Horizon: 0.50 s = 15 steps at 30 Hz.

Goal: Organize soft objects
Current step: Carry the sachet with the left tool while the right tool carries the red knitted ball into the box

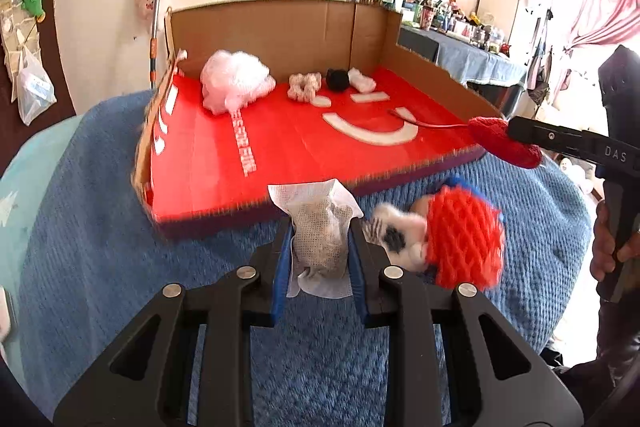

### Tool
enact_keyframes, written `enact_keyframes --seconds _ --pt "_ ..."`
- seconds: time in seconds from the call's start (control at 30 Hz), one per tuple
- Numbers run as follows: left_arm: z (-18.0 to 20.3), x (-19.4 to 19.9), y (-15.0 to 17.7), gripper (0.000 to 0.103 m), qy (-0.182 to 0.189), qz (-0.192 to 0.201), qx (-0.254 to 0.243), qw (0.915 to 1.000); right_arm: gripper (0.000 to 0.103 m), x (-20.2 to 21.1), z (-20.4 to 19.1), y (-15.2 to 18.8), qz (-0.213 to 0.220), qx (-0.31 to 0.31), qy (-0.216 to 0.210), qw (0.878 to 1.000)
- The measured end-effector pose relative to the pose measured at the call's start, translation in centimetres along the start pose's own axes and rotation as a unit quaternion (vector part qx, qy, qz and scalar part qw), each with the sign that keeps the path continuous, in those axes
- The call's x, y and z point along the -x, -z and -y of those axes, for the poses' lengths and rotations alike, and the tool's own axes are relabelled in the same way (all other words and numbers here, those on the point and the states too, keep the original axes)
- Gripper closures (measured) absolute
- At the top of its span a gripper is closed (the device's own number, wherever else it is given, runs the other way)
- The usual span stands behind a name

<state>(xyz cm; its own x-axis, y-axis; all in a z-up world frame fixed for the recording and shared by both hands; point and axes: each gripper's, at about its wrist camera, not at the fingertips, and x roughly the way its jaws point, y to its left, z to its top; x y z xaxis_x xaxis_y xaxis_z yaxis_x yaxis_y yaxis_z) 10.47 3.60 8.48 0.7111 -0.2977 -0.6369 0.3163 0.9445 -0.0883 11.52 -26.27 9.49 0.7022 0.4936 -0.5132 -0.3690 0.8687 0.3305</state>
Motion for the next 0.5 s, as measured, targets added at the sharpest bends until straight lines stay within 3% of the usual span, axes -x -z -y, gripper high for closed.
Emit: enact_keyframes --seconds 0.13,0.27,0.5 --pt "-0.7 -1.0 -3.1 0.079 0.01 0.003 -0.006 0.9999 0.069 -1.5 -0.8 -3.3 0.01 0.029 0.021 0.999" --pt "-1.7 -3.3 -6.0 0.079 0.01 -0.014 -0.01 0.9998 0.069 -5.1 -1.4 -6.7 0.003 0.069 0.075 0.995" --pt "-3.9 -8.4 -9.5 0.079 -0.004 -0.066 -0.007 0.9978 0.069 -12.2 0.0 -9.9 -0.056 0.102 0.149 0.982"
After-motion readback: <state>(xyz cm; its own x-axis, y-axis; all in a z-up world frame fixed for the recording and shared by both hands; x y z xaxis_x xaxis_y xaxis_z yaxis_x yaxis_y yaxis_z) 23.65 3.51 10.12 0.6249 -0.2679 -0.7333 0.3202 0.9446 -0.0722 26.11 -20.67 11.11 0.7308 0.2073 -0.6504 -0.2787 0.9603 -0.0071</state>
